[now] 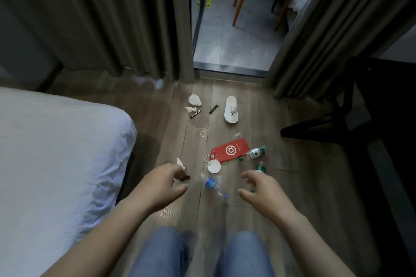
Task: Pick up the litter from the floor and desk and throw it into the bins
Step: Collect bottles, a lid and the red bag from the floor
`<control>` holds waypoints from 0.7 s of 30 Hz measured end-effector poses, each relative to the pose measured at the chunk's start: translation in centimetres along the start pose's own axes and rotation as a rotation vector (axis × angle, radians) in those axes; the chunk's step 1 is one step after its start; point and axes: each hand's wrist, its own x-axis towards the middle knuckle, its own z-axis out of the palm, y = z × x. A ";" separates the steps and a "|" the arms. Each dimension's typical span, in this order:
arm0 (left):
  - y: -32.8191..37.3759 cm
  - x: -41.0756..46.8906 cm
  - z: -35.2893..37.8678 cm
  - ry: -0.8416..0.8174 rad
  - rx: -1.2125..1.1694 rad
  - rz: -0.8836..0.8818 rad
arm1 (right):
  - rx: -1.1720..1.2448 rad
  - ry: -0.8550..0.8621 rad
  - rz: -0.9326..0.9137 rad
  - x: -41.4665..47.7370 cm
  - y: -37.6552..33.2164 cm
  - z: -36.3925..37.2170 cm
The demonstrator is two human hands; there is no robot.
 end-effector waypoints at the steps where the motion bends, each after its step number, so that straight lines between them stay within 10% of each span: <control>1: -0.8 2.1 1.2 0.006 -0.010 0.010 | -0.001 0.004 0.004 2.0 0.9 1.3; 21: -27.6 42.3 36.3 -0.068 0.163 0.003 | -0.175 -0.127 -0.185 43.8 24.2 39.1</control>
